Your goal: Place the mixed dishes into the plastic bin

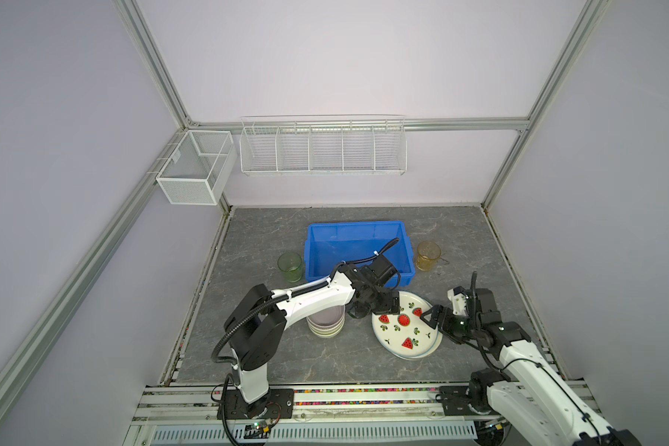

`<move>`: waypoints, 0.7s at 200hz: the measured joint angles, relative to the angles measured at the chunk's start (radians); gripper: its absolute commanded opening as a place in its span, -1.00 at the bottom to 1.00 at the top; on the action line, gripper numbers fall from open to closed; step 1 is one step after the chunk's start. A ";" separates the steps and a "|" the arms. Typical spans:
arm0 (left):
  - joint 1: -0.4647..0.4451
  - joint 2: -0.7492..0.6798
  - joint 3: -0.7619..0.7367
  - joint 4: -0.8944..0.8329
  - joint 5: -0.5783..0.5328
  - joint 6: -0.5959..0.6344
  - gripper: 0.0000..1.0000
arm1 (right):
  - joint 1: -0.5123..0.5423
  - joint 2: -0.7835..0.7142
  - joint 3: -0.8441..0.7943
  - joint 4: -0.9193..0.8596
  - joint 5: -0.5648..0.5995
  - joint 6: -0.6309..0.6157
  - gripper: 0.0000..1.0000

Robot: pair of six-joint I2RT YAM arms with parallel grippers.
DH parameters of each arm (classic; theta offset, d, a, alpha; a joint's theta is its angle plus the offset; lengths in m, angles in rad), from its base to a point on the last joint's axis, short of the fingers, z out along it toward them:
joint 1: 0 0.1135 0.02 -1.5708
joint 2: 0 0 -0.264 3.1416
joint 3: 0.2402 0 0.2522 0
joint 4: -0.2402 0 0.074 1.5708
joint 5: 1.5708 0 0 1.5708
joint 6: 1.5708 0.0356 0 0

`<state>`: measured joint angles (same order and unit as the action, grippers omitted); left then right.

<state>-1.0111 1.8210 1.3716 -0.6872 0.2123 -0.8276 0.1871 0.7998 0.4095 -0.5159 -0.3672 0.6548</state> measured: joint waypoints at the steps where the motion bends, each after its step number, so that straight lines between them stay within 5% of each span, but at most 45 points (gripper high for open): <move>1: 0.000 0.001 0.000 0.000 0.001 -0.001 0.79 | 0.000 0.000 0.000 0.000 0.000 0.000 0.61; 140: 0.011 0.006 0.000 -0.045 0.024 -0.020 0.29 | 0.005 0.009 -0.016 0.047 0.009 0.005 0.61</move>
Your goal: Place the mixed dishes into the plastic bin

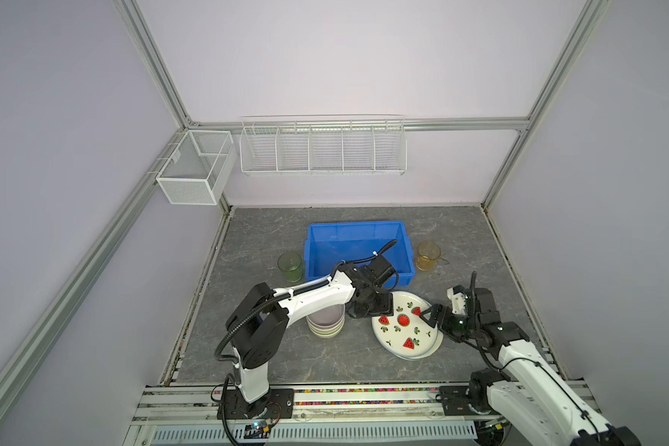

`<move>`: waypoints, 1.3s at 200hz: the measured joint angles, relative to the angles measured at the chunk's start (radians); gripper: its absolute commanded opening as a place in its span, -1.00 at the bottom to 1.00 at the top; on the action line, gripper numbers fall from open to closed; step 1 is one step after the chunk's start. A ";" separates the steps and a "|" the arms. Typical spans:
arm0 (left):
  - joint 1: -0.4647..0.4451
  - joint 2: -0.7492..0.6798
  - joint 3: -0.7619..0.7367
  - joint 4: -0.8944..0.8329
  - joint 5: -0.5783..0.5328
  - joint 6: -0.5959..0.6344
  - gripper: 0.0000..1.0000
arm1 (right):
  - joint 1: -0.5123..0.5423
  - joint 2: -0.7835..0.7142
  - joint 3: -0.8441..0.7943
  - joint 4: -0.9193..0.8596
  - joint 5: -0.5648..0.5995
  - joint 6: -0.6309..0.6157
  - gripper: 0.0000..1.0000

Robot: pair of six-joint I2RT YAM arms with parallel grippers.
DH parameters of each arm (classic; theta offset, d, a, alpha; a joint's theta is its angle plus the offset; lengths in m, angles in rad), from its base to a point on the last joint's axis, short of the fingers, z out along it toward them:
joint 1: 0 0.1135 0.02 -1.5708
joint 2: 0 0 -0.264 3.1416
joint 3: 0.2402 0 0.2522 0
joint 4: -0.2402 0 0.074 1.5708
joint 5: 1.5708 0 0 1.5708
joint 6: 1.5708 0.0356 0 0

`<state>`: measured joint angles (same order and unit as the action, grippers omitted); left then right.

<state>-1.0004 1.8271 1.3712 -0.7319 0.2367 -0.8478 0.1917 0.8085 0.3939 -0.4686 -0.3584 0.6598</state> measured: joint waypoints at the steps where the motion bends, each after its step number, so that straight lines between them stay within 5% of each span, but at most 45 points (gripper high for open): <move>1: 0.000 0.000 0.000 0.000 0.000 -0.001 0.29 | 0.000 0.000 0.000 0.000 0.000 0.000 0.61; 172: 0.016 -0.052 -0.001 0.001 0.000 -0.045 -0.31 | 0.023 -0.025 -0.008 0.005 0.062 0.003 0.62; 260: 0.027 -0.082 -0.028 0.100 0.050 -0.084 -0.28 | 0.022 -0.026 -0.014 -0.019 0.093 0.003 0.62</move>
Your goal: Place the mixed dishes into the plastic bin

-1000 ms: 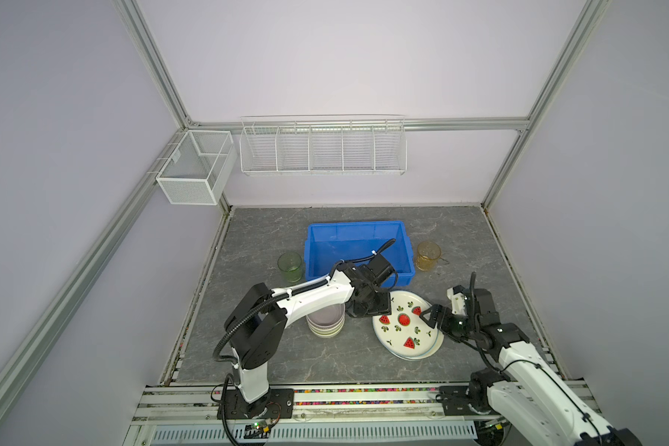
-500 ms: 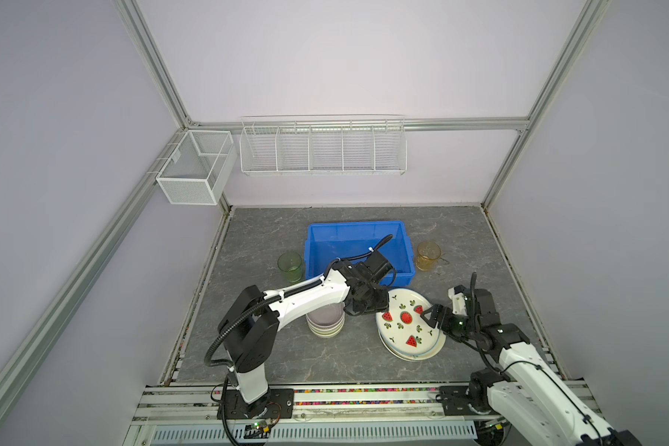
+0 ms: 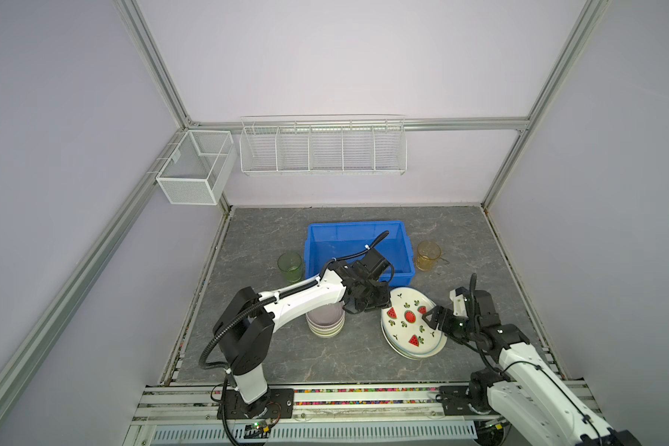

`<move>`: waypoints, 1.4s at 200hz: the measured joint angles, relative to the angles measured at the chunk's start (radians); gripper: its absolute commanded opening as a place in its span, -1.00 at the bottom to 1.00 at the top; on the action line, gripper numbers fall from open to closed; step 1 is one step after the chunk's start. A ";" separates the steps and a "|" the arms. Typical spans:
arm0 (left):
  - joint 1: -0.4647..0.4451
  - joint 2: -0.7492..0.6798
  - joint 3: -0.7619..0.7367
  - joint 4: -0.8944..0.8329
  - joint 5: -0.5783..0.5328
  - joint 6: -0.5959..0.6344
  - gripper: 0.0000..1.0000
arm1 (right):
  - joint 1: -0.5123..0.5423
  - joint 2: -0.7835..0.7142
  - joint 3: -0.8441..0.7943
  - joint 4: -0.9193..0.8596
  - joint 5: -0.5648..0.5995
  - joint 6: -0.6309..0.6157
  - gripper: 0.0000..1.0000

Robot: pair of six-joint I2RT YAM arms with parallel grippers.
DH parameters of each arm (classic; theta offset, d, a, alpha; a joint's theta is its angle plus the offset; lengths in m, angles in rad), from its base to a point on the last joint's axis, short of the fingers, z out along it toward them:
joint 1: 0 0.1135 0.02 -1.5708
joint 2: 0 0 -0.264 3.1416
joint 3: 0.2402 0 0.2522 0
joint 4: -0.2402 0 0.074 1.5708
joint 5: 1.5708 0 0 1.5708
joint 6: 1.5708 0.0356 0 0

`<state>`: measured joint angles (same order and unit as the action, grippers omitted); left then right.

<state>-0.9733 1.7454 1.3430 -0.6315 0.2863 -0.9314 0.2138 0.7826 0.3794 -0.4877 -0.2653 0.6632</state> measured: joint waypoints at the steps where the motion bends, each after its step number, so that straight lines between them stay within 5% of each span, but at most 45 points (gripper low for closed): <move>1: 0.000 0.000 0.000 0.001 0.000 0.000 -0.28 | 0.000 0.000 0.000 0.000 0.000 0.000 0.62; 280: 0.025 0.041 -0.031 0.034 0.012 -0.019 -0.26 | 0.035 -0.034 0.000 -0.008 0.004 0.011 0.63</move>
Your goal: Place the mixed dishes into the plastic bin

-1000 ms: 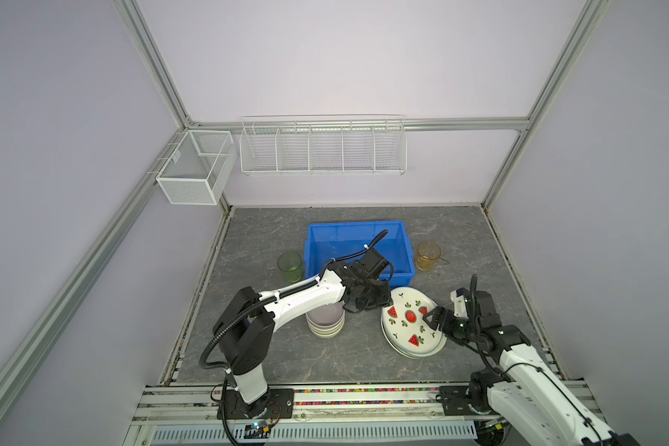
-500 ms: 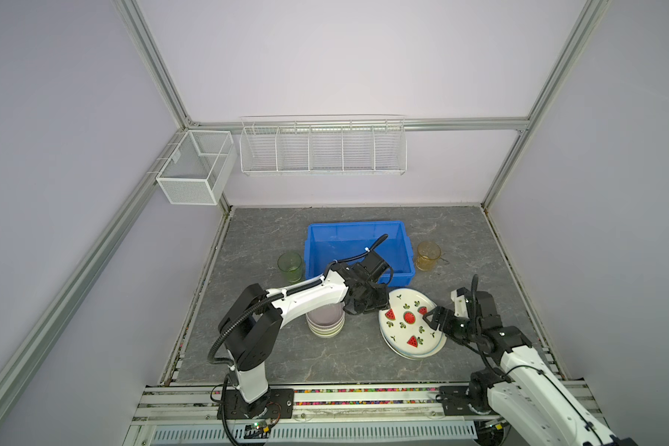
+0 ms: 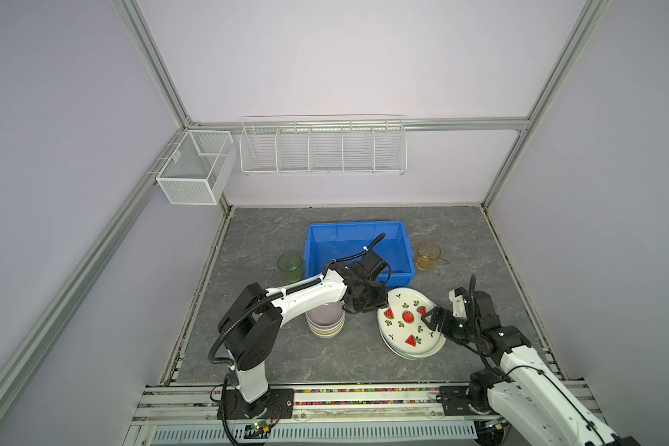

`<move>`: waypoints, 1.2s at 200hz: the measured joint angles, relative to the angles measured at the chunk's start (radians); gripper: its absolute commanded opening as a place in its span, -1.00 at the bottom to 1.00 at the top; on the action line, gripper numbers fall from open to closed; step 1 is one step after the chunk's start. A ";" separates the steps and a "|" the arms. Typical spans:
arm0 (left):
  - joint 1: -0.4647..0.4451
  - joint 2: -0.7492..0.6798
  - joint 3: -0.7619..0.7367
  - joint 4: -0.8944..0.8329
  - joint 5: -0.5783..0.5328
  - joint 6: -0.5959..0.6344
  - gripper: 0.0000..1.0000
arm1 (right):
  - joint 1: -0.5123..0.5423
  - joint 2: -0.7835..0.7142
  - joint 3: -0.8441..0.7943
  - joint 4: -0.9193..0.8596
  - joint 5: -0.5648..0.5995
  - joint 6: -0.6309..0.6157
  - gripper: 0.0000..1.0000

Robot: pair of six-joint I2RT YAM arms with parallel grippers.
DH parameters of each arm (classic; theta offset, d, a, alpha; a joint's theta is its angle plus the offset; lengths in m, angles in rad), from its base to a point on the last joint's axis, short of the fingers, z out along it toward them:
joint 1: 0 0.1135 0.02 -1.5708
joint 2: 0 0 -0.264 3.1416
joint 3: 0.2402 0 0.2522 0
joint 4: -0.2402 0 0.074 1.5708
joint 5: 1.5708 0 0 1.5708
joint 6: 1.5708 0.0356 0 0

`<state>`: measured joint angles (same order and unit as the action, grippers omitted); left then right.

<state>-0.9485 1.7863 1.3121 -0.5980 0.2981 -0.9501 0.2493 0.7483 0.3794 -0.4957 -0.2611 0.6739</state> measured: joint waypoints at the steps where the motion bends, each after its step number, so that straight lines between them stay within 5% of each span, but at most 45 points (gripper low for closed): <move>1: 0.000 0.000 0.000 0.000 0.000 0.000 -0.25 | 0.001 0.000 0.000 0.000 0.000 0.000 0.63; 240: -0.014 -0.034 -0.008 0.108 0.128 -0.017 -0.27 | 0.084 -0.045 0.002 -0.028 -0.032 0.037 0.68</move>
<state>-0.9623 1.7519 1.3037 -0.4896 0.4263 -0.9668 0.3328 0.7033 0.3813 -0.5236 -0.2932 0.7109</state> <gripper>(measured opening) 0.366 0.841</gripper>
